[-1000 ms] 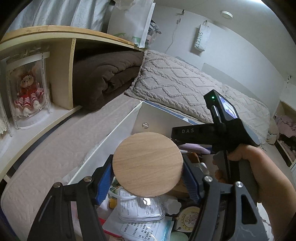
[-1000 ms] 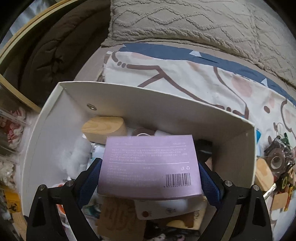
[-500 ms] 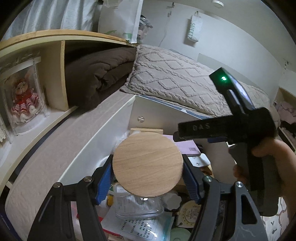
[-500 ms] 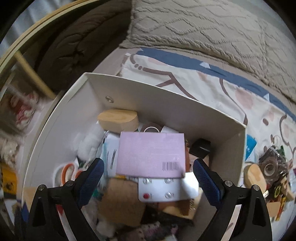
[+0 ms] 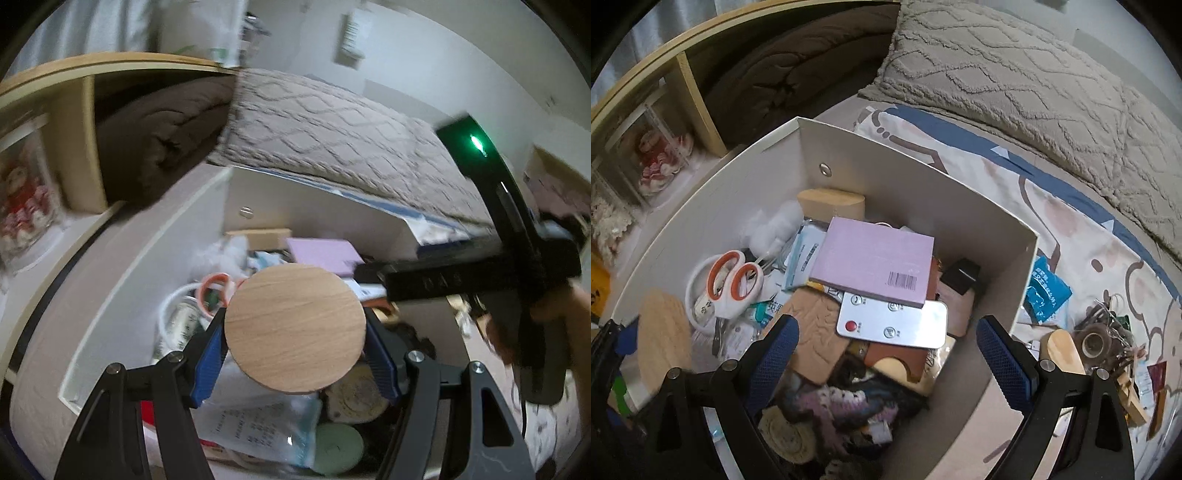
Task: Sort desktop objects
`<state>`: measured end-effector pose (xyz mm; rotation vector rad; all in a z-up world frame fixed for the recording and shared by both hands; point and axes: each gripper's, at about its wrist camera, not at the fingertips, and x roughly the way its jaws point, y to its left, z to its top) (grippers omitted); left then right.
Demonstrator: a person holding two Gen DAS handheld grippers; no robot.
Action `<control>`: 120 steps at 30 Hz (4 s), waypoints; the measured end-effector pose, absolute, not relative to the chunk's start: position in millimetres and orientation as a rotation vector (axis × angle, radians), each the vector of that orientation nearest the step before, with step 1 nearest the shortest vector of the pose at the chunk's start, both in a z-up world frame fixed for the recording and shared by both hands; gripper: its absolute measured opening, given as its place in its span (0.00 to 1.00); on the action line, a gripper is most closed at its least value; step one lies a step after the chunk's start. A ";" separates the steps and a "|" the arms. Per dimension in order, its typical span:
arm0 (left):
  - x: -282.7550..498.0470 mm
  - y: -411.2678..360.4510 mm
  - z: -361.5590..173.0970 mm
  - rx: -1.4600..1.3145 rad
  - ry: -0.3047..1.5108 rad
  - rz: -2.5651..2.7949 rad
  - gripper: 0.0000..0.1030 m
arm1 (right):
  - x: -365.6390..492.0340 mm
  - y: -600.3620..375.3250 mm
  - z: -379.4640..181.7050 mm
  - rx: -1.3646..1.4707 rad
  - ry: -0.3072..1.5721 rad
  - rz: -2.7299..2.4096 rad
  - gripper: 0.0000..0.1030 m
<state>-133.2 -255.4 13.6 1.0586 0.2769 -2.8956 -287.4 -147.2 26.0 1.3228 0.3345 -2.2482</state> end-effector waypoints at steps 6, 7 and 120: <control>-133.5 -222.5 8.1 1.174 0.128 -2.979 0.67 | -287.8 -143.3 28.7 1.314 0.292 -2.259 0.94; -134.0 -217.6 6.7 1.194 0.112 -2.993 0.67 | -287.4 -144.0 28.6 1.313 0.293 -2.259 0.94; 6.6 -128.9 49.5 0.666 0.022 -2.817 1.00 | -48.1 45.3 62.2 0.485 0.251 -2.482 1.00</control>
